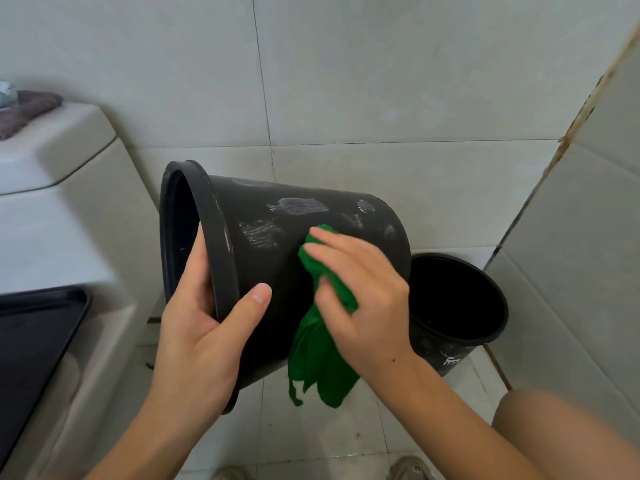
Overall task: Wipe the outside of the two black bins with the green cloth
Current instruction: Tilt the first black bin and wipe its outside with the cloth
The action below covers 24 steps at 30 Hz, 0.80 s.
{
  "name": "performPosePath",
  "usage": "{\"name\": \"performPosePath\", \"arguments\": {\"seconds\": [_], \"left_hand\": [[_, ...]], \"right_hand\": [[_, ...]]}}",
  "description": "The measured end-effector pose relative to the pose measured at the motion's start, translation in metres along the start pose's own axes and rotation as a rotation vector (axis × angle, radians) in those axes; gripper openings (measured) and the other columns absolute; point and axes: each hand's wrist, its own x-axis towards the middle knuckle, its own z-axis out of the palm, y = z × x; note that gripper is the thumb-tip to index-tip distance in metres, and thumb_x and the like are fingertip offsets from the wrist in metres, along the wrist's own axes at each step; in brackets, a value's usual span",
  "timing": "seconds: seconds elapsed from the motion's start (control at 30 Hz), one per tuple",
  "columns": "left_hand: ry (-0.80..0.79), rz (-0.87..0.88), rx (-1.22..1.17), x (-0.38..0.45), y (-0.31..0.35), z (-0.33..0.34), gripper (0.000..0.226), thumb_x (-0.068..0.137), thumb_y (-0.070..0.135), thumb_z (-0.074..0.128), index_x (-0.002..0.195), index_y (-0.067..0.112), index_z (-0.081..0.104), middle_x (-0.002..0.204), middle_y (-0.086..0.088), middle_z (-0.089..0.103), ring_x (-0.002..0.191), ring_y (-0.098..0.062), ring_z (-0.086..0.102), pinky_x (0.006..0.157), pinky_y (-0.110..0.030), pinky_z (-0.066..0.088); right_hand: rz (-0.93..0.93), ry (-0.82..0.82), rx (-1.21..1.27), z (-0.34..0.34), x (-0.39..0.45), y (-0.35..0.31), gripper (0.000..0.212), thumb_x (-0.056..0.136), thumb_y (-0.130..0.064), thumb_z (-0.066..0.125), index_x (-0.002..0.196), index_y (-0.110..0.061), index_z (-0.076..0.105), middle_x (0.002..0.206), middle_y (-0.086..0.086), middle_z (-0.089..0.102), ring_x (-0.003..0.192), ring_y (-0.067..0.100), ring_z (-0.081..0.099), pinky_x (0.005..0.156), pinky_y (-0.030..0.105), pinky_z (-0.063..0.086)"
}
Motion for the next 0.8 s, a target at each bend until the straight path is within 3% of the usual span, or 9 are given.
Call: {"name": "performPosePath", "arguments": {"seconds": [0.13,0.37,0.43,0.57,0.7,0.8], "left_hand": [[-0.001,0.022,0.012,-0.002,0.001,0.001,0.066,0.082,0.005,0.054,0.145,0.019,0.042,0.129,0.001,0.065,0.120,-0.016,0.061,0.100,-0.031,0.049],[0.013,0.002,-0.011,-0.003,0.002,-0.001,0.064,0.081,0.007,0.056,0.143,0.019,0.045,0.124,0.000,0.068,0.116,-0.020,0.064,0.096,-0.043,0.050],[0.028,0.007,-0.010,-0.003,0.004,-0.003,0.065,0.080,0.008,0.057,0.143,0.020,0.046,0.124,0.003,0.068,0.117,-0.018,0.063,0.096,-0.043,0.050],[0.061,0.007,-0.021,-0.001,0.013,-0.010,0.066,0.077,0.017,0.064,0.141,0.027,0.048,0.128,0.002,0.065,0.122,-0.021,0.060,0.104,-0.057,0.044],[0.114,0.006,-0.020,0.000,0.016,-0.014,0.054,0.081,0.012,0.056,0.130,0.036,0.055,0.122,0.005,0.067,0.117,-0.023,0.062,0.105,-0.061,0.039],[0.124,-0.029,-0.021,0.000,0.017,-0.012,0.067,0.076,0.007,0.070,0.136,0.029,0.051,0.121,0.005,0.068,0.116,-0.020,0.063,0.103,-0.058,0.043]], "right_hand": [[0.132,0.076,-0.047,0.001,-0.001,0.003,0.030,0.085,-0.009,0.055,0.110,-0.005,0.071,0.117,0.006,0.068,0.114,0.017,0.061,0.098,0.034,0.049],[-0.173,0.023,-0.047,-0.001,-0.012,-0.003,0.020,0.088,-0.008,0.064,0.105,-0.002,0.072,0.117,0.011,0.068,0.114,0.025,0.061,0.099,0.034,0.049],[-0.163,0.067,-0.019,-0.006,-0.008,0.005,0.024,0.087,-0.006,0.064,0.110,0.001,0.069,0.117,0.013,0.066,0.113,0.025,0.062,0.096,0.036,0.051],[0.146,0.200,0.010,-0.015,-0.007,0.017,0.043,0.087,-0.013,0.064,0.126,0.002,0.055,0.130,0.011,0.057,0.125,0.015,0.052,0.104,0.026,0.042],[0.550,0.229,0.079,-0.013,-0.009,0.021,0.068,0.082,-0.039,0.063,0.141,-0.017,0.039,0.148,-0.002,0.037,0.137,0.004,0.033,0.108,0.013,0.031],[0.726,0.226,0.136,-0.009,-0.014,0.026,0.064,0.080,-0.043,0.065,0.137,-0.023,0.044,0.139,-0.005,0.049,0.128,0.008,0.046,0.104,0.027,0.043]]}}
